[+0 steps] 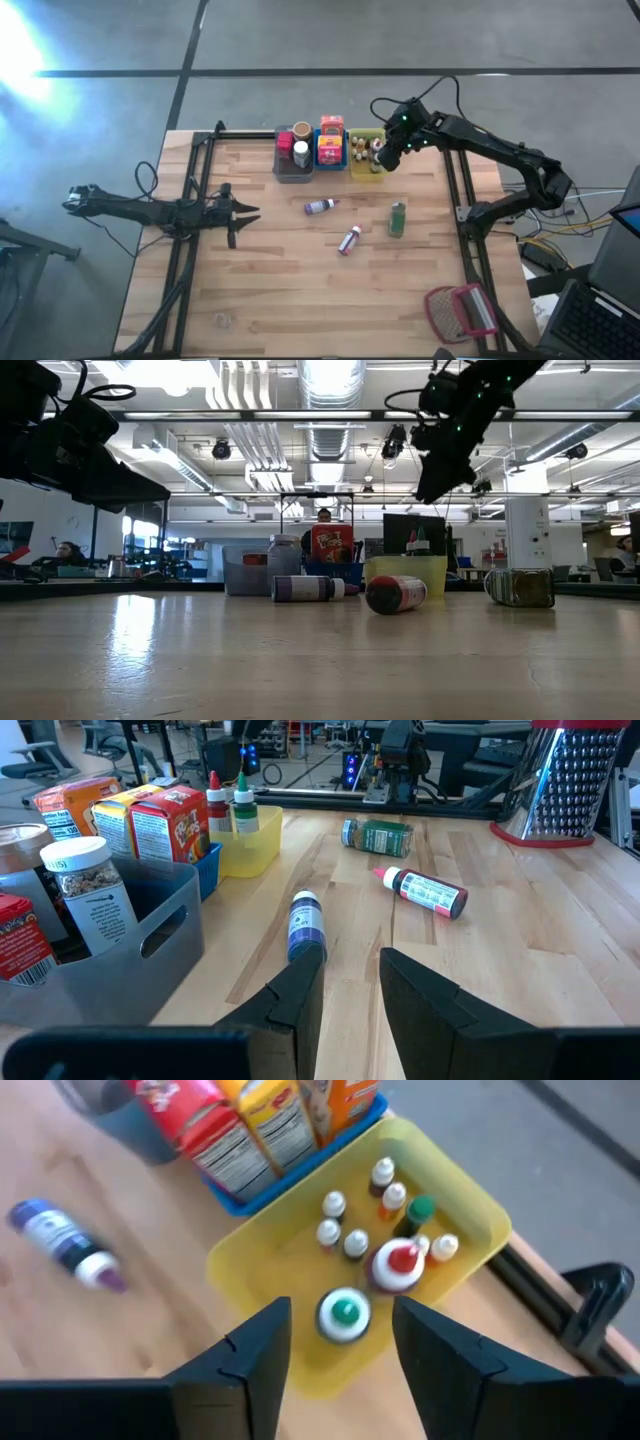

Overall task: Pick & Place Kitchen Items
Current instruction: Put the green spice bottle into the black bin

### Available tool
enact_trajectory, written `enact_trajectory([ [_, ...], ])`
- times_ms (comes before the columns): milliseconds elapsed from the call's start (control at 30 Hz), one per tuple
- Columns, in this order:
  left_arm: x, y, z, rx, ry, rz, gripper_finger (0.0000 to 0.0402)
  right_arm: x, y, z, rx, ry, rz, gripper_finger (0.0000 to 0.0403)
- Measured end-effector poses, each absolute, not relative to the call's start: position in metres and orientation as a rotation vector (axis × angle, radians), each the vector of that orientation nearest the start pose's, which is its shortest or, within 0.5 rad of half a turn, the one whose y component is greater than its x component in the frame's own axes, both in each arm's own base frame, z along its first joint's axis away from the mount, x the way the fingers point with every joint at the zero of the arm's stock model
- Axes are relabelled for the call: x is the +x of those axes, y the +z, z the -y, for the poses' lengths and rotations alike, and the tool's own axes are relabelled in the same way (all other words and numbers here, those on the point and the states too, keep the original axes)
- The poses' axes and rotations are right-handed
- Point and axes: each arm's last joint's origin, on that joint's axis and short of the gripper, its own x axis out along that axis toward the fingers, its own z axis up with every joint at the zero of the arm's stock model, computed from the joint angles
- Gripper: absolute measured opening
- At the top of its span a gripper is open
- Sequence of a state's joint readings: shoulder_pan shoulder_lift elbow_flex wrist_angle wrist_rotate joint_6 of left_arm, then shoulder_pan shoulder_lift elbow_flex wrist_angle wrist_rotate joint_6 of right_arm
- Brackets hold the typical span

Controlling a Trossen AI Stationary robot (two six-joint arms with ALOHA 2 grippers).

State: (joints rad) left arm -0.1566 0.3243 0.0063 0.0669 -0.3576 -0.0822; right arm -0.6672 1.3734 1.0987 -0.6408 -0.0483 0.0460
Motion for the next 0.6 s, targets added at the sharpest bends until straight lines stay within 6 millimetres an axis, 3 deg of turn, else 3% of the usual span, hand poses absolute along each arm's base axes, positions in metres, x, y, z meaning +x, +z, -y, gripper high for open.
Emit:
enact_trajectory([
  [267,0.113,0.144,0.008,-0.018,0.209,-0.235,0.0108,0.223,0.311,0.142,0.411,-0.53,-0.957,0.0127],
  [600,0.113,0.144,0.008,-0.018,0.21,-0.235,0.0108,0.227,0.331,0.071,0.365,-0.386,-0.952,0.0058],
])
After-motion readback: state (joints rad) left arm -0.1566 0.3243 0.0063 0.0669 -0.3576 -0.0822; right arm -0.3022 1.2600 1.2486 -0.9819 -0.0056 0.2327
